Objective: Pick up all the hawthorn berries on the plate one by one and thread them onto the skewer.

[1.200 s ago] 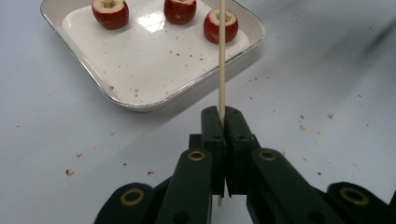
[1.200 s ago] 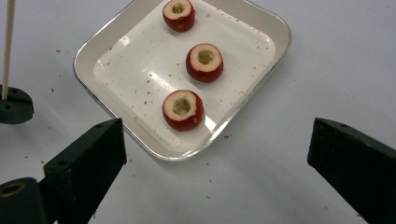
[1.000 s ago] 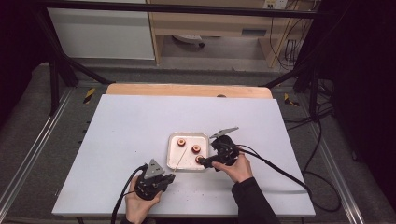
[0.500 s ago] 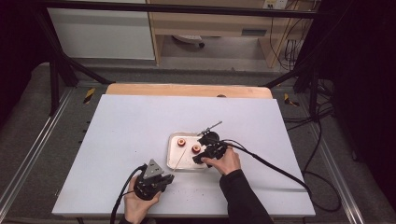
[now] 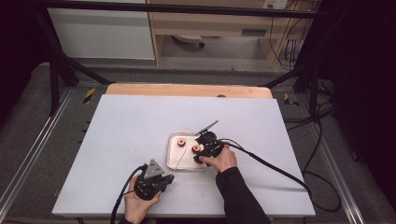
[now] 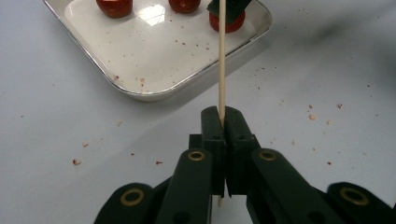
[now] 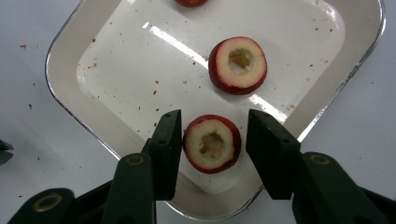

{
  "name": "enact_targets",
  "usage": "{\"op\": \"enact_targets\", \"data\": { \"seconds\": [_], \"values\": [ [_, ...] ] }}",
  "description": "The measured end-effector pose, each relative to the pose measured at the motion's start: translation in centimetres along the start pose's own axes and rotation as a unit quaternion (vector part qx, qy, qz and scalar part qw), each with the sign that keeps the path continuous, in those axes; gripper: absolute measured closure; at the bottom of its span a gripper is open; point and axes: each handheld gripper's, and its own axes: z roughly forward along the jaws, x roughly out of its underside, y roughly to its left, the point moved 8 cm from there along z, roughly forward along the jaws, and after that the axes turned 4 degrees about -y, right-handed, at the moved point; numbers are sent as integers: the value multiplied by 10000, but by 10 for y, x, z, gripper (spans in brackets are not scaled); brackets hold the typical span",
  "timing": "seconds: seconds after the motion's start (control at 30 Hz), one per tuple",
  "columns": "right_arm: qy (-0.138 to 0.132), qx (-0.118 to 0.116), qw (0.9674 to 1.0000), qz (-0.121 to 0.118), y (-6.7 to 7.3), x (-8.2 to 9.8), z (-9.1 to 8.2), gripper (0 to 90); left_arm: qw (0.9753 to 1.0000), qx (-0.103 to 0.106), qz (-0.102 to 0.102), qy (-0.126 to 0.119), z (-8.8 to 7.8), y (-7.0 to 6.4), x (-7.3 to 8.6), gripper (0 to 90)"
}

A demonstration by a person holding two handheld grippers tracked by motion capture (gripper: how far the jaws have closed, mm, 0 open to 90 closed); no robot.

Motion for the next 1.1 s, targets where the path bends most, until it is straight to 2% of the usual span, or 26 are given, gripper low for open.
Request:
{"op": "enact_targets", "data": {
  "seconds": [0.4, 0.6, 0.73, 0.8, 0.87, 0.9, 0.97, 1.0, 1.03, 1.07, 1.1],
  "values": [
    [142, -59, 9997, 192, 0, 1, 2, 594, 10000, 1, 27, 15, 0, -1, 0, 885],
    [-72, -143, 9996, 214, 2, -1, -9, 595, 10000, -12, 19, -31, -1, -1, -1, 885],
    [-388, -242, 9984, 317, 1, -4, -25, 596, 10000, -30, 37, -59, 0, -3, -2, 885],
    [-658, -361, 9963, 415, -1, -3, -35, 596, 10000, -30, 24, -80, 1, -5, -3, 885],
    [-750, -400, 9954, 446, -2, -2, -38, 595, 9999, -49, 34, -83, 2, -6, -4, 885],
    [-863, -461, 9941, 468, -3, -2, -42, 595, 9999, -60, 54, -88, 2, -7, -5, 885],
    [-1199, -593, 9894, 557, -6, -1, -51, 596, 9999, -70, 64, -101, 3, -9, -6, 885],
    [-1199, -593, 9894, 557, -6, -1, -51, 596, 9999, -63, 75, -104, 4, -11, -7, 885],
    [-1318, -637, 9874, 595, -7, 0, -54, 596, 9999, -73, 80, -111, 5, -12, -7, 885],
    [-1579, -716, 9825, 678, -9, 0, -59, 595, 9999, -80, 85, -115, 6, -13, -8, 885],
    [-1700, -753, 9800, 713, -10, 0, -62, 595, 9999, -89, 77, -118, 7, -13, -9, 885]
  ]
}}
